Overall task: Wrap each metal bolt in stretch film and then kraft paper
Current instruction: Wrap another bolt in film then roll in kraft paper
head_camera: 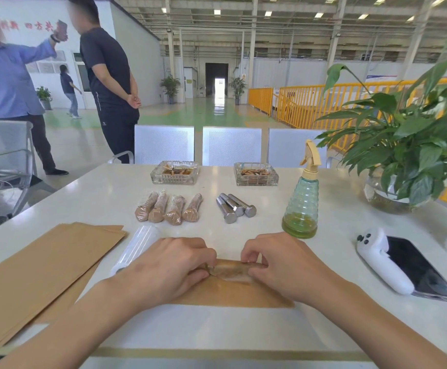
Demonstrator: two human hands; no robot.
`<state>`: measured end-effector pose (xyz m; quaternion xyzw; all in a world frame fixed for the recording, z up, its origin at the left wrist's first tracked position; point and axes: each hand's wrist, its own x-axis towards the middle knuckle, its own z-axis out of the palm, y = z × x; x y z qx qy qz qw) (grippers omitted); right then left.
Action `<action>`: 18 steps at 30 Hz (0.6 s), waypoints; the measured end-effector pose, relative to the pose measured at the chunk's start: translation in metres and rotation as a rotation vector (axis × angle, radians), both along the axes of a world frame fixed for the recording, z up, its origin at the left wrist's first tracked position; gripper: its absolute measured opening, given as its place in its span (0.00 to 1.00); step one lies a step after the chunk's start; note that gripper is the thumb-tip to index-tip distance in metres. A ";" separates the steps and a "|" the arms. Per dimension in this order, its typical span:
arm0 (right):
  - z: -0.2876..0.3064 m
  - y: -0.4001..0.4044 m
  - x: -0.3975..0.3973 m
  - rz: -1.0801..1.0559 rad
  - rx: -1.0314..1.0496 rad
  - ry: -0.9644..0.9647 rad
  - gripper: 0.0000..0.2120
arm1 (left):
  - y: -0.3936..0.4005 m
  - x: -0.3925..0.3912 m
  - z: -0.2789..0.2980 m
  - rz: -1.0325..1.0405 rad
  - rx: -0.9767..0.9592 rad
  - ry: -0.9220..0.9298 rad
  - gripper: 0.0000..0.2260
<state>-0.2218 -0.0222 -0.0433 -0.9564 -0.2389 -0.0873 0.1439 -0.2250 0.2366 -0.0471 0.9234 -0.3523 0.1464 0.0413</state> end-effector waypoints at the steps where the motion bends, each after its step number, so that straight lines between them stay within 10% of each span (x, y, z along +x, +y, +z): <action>1: 0.000 0.000 0.000 0.006 -0.012 0.005 0.09 | 0.000 0.000 0.000 0.003 -0.003 0.002 0.07; 18: 0.002 0.004 0.007 0.104 -0.202 -0.029 0.11 | -0.019 -0.005 0.003 0.087 0.024 -0.084 0.07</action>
